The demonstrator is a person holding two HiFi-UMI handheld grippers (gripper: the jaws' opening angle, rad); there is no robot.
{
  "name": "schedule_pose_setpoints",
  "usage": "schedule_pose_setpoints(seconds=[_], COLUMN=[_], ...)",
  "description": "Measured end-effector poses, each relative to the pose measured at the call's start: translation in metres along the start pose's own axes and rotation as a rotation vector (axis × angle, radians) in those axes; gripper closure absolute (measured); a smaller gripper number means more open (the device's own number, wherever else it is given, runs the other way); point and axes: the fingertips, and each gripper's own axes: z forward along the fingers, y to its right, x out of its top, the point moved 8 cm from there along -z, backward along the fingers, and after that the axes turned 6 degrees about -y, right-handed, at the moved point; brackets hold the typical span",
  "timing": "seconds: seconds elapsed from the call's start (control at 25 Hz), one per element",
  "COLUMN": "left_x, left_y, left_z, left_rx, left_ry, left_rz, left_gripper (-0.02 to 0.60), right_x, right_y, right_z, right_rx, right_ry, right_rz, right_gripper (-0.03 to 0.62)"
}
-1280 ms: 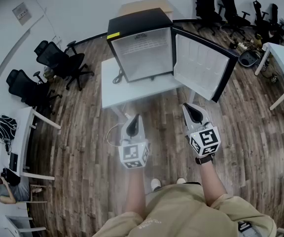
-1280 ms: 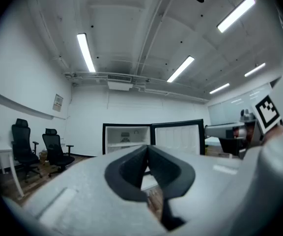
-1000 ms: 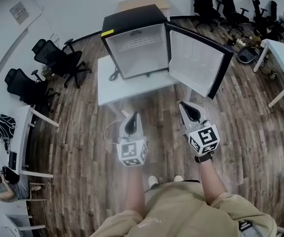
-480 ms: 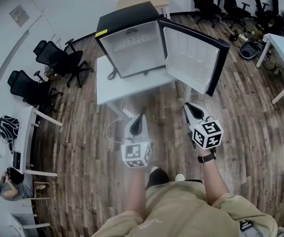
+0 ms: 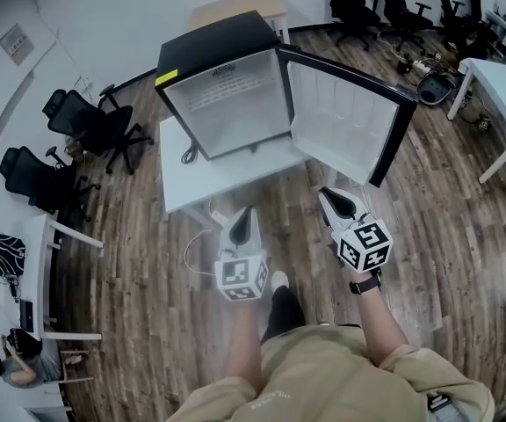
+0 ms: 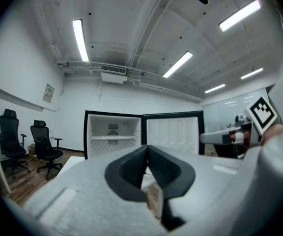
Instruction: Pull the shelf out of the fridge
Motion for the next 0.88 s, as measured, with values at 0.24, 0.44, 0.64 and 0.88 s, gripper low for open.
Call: schedule_pose_setpoints(seconds=[0.24,0.44,0.64,0.88], left_x=[0.029,0.043,0.043,0.045], left_y=[-0.083,-0.143,-0.189,-0.232], left_z=[0.047,0.084,0.119,0.158], left_rx=[0.038,0.025,-0.028,-0.061], left_ry=[0.036,0.053,0.043,0.063], left_rz=[-0.028,-0.047,-0.063,-0.079], left_gripper=[0.583,0.583,0.583,0.583], right_x=[0.042,0.065,0.074,0.082], right_y=[0.0,-0.013,-0.018,-0.017], right_z=[0.085,0.159,0.221,0.271], right_rx=[-0.001,0.013,0.018,-0.026], right_ry=[0.016,0.005,-0.009,0.021], right_rz=[-0.022,-0.059,-0.059,-0.069], right_gripper=[0.569,0.562,0.562,0.562])
